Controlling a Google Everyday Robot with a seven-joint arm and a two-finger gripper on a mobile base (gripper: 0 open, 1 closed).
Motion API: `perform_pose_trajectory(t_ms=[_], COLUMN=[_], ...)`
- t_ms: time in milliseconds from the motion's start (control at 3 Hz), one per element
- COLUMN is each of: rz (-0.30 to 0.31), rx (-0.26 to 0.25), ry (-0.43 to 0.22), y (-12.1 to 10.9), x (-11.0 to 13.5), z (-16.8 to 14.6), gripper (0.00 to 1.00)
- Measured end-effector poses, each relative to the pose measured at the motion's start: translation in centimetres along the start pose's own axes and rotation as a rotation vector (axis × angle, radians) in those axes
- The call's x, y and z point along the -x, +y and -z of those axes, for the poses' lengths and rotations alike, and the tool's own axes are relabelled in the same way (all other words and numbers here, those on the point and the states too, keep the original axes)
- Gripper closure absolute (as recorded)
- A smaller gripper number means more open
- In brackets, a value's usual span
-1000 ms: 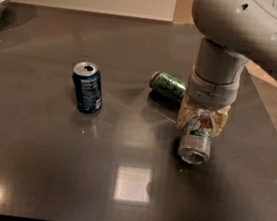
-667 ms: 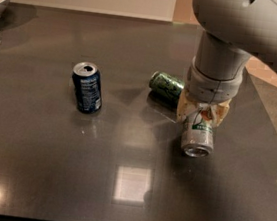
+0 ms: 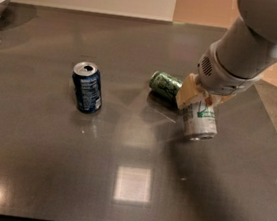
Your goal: Place 7up can upright
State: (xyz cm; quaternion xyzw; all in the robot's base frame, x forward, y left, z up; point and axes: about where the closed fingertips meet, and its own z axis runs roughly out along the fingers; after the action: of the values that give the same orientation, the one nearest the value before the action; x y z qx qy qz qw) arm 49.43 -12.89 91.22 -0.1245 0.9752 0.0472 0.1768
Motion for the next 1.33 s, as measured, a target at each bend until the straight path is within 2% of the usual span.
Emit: perform_pose_trajectory(t_ms=[333,667,1000,1333], rz=[0.068,0.093,0.101,0.124], rx=[0.120,0.219,0.299,0.362], ry=[-0.113,-0.232,-0.349,-0.422], y=[0.3,0.4,0.3,-0.1], x=[0.7,0.4,-0.5,-1.8], z=[0.8,1.9,2.9,3.8], gripper=[1.00,1.00,1.00,1.00])
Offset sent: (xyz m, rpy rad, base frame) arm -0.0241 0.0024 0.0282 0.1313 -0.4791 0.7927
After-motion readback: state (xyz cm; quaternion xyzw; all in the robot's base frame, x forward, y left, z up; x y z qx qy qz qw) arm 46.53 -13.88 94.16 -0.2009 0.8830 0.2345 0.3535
